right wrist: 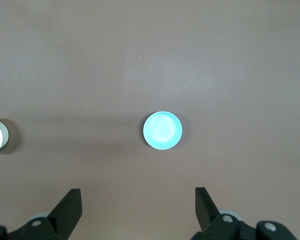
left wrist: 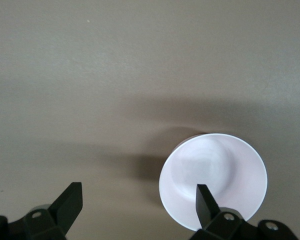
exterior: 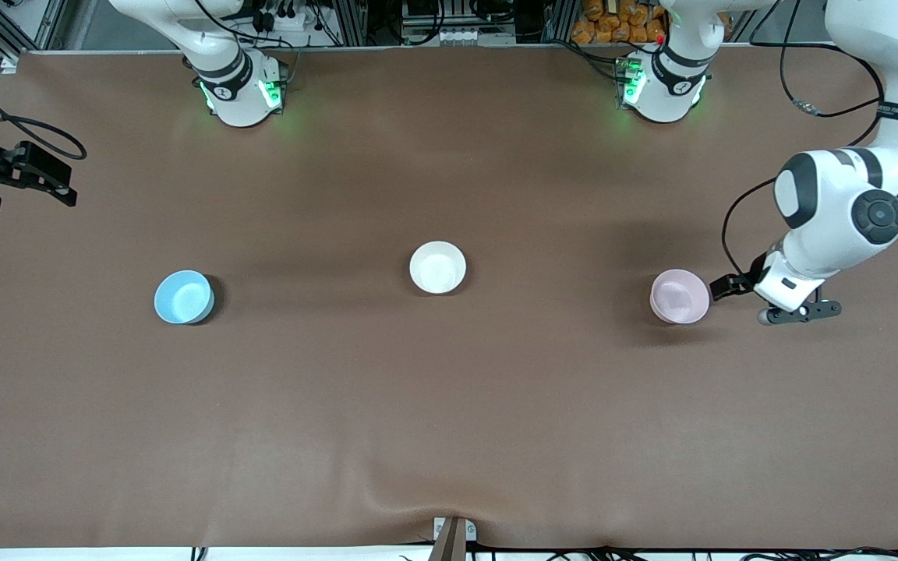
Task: Stack pink and blue bowls on white bowl
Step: 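Move the left gripper down to the pink bowl's rim, then close the left gripper on the pink bowl rim and lift it, then carry the pink bowl with the left gripper over the white bowl, then lower the pink bowl into the white bowl and open the left gripper, then withdraw the left gripper while the right gripper reaches the blue bowl, then lower the right gripper and grasp the blue bowl rim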
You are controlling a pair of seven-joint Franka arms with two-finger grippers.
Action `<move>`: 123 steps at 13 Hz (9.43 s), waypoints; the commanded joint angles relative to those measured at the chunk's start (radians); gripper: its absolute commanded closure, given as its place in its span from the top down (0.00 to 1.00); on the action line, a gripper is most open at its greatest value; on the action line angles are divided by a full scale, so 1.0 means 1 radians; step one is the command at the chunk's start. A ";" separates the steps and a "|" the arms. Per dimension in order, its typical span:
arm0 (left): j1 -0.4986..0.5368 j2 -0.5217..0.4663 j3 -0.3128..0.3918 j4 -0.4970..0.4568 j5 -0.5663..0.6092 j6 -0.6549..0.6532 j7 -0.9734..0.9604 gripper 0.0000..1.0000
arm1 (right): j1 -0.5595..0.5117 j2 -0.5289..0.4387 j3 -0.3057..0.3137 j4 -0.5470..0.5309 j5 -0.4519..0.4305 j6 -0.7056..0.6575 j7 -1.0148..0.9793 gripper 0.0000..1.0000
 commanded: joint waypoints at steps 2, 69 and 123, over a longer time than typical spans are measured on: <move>-0.001 0.024 -0.011 -0.061 -0.013 0.107 0.018 0.96 | -0.018 -0.006 0.010 0.002 0.016 0.000 -0.005 1.00; -0.532 0.372 -0.384 0.457 0.171 -0.090 -1.046 0.00 | -0.020 -0.002 0.010 0.002 0.029 0.006 -0.005 1.00; -0.035 -0.306 -0.005 0.696 -0.035 -1.065 -0.100 1.00 | -0.273 0.402 0.011 -0.628 0.131 0.893 -0.292 0.01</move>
